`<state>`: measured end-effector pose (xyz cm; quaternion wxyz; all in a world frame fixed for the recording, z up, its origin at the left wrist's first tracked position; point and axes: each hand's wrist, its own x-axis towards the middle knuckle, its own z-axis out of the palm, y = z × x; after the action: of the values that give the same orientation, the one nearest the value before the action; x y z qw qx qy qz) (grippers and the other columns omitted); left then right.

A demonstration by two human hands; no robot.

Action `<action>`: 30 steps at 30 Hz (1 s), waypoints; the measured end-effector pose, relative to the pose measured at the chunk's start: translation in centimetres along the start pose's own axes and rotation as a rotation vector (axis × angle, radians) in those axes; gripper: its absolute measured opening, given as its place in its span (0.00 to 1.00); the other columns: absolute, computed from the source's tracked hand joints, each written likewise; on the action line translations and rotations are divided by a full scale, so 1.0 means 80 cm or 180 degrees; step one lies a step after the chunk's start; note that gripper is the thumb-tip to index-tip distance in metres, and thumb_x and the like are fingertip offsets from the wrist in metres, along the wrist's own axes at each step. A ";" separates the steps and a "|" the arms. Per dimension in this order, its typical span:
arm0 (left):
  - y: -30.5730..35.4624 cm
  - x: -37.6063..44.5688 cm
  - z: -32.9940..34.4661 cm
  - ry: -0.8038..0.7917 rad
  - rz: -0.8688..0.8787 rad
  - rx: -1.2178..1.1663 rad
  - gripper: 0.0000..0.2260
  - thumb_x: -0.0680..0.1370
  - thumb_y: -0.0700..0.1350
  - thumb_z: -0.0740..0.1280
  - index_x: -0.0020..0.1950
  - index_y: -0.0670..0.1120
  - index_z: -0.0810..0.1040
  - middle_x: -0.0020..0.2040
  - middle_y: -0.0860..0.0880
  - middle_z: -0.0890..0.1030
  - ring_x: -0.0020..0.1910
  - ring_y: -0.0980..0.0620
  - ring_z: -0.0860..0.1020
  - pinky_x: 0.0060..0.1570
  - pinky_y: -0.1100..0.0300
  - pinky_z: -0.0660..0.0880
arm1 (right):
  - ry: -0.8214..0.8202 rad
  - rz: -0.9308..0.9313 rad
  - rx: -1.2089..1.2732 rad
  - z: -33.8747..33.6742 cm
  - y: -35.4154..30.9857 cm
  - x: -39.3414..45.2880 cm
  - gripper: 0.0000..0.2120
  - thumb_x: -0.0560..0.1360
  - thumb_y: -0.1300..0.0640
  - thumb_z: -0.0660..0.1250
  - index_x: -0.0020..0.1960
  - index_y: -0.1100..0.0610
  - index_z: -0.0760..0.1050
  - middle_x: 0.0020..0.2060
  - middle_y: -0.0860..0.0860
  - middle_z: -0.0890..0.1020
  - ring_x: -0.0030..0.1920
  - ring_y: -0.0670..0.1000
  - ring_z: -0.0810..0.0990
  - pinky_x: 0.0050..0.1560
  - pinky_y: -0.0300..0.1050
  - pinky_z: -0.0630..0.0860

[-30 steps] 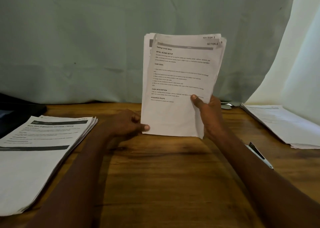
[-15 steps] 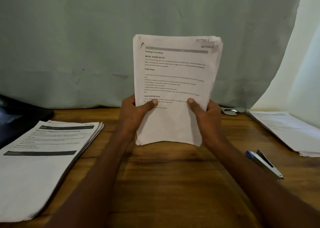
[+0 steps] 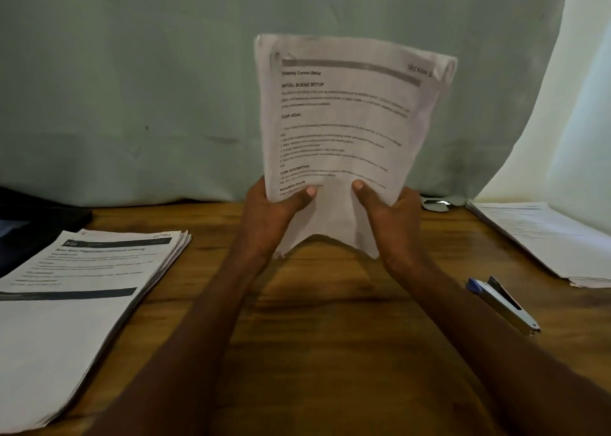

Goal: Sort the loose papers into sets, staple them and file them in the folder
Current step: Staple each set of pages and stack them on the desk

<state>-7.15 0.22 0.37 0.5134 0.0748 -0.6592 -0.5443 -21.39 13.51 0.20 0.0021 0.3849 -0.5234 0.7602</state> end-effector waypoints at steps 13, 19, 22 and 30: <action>-0.035 -0.019 -0.005 0.0328 -0.0576 0.0961 0.19 0.77 0.48 0.76 0.66 0.46 0.81 0.58 0.50 0.85 0.49 0.56 0.84 0.46 0.57 0.83 | -0.0280 0.0548 -0.0914 0.002 0.035 -0.012 0.21 0.77 0.55 0.74 0.69 0.57 0.77 0.54 0.45 0.84 0.51 0.45 0.82 0.44 0.36 0.77; -0.032 -0.015 -0.008 0.0228 -0.0442 0.1040 0.18 0.75 0.44 0.78 0.65 0.48 0.81 0.49 0.60 0.85 0.43 0.60 0.85 0.35 0.64 0.81 | -0.0183 0.0305 -0.1228 0.002 0.031 -0.010 0.21 0.77 0.53 0.75 0.67 0.58 0.79 0.50 0.42 0.83 0.49 0.44 0.82 0.39 0.29 0.76; -0.041 -0.019 -0.014 0.0137 -0.0713 0.1362 0.22 0.74 0.44 0.79 0.66 0.43 0.81 0.58 0.46 0.85 0.46 0.47 0.85 0.36 0.57 0.80 | -0.0384 0.0638 -0.1629 -0.002 0.039 -0.011 0.24 0.76 0.52 0.75 0.68 0.61 0.77 0.61 0.54 0.83 0.55 0.51 0.82 0.47 0.40 0.77; -0.048 -0.020 -0.018 0.0102 -0.0586 0.1681 0.24 0.74 0.46 0.80 0.68 0.43 0.80 0.59 0.49 0.84 0.46 0.58 0.80 0.39 0.70 0.75 | -0.0569 0.0613 -0.2287 -0.005 0.043 -0.012 0.24 0.73 0.54 0.78 0.65 0.64 0.79 0.60 0.58 0.83 0.57 0.56 0.83 0.42 0.39 0.76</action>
<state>-7.10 -1.14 -3.79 0.4348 0.2742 -0.7605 -0.3967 -22.34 12.69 -3.16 0.0198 0.3734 -0.7884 0.4884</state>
